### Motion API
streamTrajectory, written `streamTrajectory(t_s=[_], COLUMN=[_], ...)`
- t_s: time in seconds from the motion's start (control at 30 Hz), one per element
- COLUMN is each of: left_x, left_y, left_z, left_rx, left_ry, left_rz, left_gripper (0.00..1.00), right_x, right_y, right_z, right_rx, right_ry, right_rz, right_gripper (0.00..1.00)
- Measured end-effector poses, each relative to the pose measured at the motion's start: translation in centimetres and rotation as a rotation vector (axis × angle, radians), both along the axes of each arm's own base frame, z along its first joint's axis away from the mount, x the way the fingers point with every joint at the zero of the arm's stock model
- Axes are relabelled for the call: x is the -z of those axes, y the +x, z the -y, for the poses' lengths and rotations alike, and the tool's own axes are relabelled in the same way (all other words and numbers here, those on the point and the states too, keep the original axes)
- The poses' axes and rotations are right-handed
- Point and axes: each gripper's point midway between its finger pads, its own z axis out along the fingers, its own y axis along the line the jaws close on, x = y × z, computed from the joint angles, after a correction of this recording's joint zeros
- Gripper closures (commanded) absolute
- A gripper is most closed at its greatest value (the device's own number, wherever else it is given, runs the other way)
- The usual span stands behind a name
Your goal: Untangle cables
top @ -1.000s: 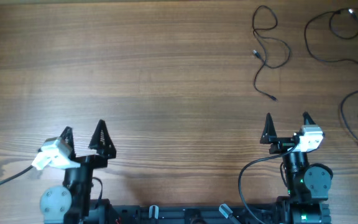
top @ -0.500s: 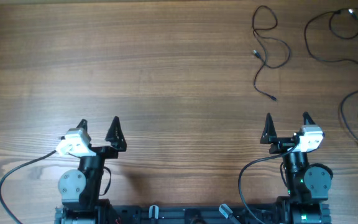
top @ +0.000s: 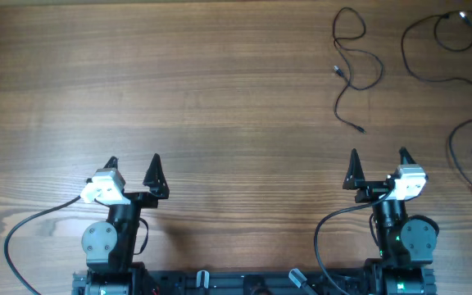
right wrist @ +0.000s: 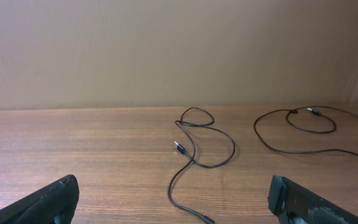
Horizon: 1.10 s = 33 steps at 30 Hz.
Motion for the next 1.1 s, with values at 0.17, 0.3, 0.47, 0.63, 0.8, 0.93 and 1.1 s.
streamTrajectory(t_s=[0.17,0.3,0.47,0.63,0.8,0.93,1.1], left_x=[0.0,0.0,0.0,-0.1,-0.1,-0.1,-0.1], left_y=[0.0,0.0,0.0,-0.1,-0.1,-0.1,-0.1], left_z=[0.0,0.0,0.3,0.7,0.8,0.9,1.0], left_rx=[0.0,0.0,0.019,0.051,0.059,0.063,0.073], left_ry=[0.0,0.0,0.047,0.128,0.161,0.185,0.201], left_rz=[0.0,0.0,0.003,0.015,0.018,0.021,0.024], left_gripper=[0.0,0.0,0.0,0.0,0.0,0.0,0.0], right_x=[0.0,0.0,0.0,0.0,0.0,0.0,0.0], right_y=[0.0,0.0,0.0,0.0,0.0,0.0,0.0], right_z=[0.0,0.0,0.0,0.0,0.0,0.0,0.0], right_rx=[0.0,0.0,0.0,0.0,0.0,0.0,0.0], right_ry=[0.0,0.0,0.0,0.0,0.0,0.0,0.0], right_rz=[0.0,0.0,0.0,0.0,0.0,0.0,0.0], right_gripper=[0.0,0.0,0.0,0.0,0.0,0.0,0.0])
